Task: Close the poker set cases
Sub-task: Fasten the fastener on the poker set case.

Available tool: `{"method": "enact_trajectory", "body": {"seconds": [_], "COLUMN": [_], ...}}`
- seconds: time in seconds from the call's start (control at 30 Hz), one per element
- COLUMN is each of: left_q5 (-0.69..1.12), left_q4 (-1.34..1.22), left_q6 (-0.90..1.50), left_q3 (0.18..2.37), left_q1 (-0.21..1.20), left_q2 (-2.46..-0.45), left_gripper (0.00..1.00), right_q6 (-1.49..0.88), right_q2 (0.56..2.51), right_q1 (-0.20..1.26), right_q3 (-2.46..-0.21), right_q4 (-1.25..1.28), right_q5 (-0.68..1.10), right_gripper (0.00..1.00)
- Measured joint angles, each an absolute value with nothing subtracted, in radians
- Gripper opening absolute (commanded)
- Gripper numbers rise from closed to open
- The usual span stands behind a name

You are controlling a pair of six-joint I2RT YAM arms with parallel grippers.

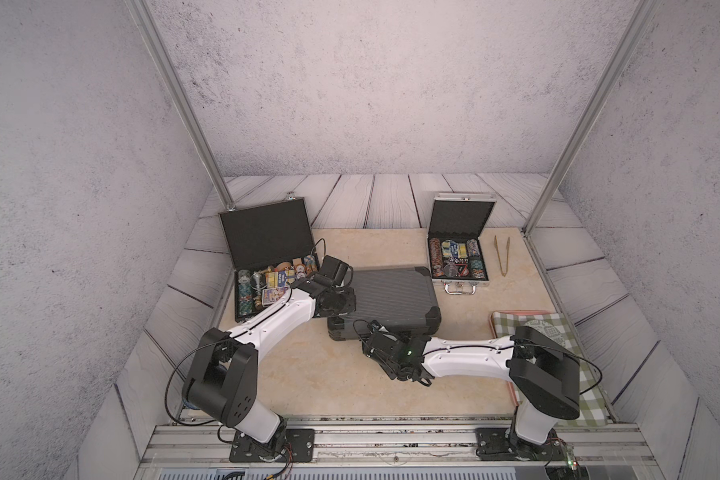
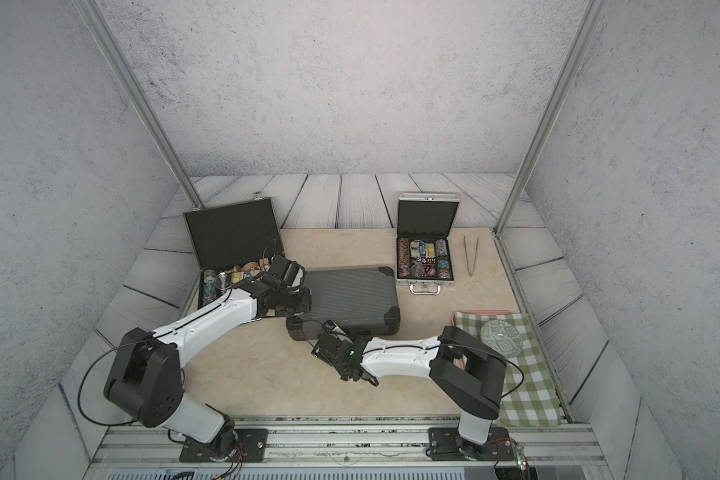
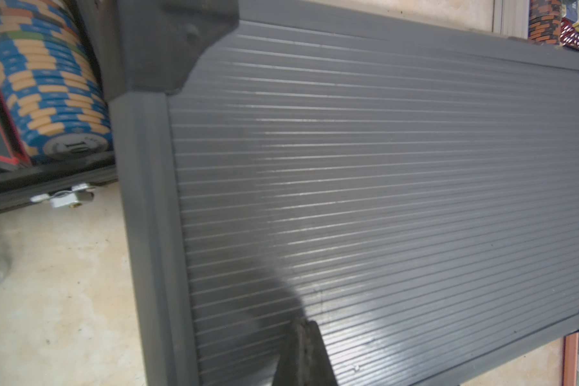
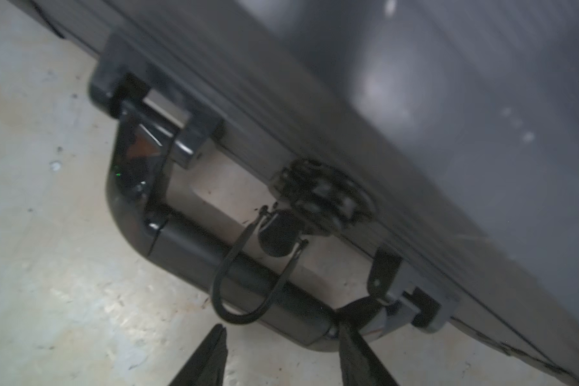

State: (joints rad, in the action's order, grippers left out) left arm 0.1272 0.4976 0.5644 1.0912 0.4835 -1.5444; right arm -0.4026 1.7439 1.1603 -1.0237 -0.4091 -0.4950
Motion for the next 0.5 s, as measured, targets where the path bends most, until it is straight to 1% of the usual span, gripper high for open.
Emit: {"method": "enact_trajectory", "body": {"seconds": [0.17,0.37,0.5], "left_q5": [0.128,0.128,0.128], "left_q4": [0.498,0.498,0.497], "left_q6": [0.565,0.565,0.565], "left_q3": [1.091,1.091,1.091], "left_q1": [0.484,0.484,0.484], "left_q2": [-1.544,-1.544,-1.544], "left_gripper": [0.0,0.0,0.0], "right_q6": [-0.395,-0.396,-0.412], "right_q2": [1.744,1.741,1.736], "right_q1": [1.16,1.16,1.16], "right_q3": [-1.013,-0.984,-0.974], "right_q4": [-0.377,-0.327,-0.308], "right_q5": [-0.558,-0.561,-0.56], "right_gripper": [0.52,0.52,0.5]}}
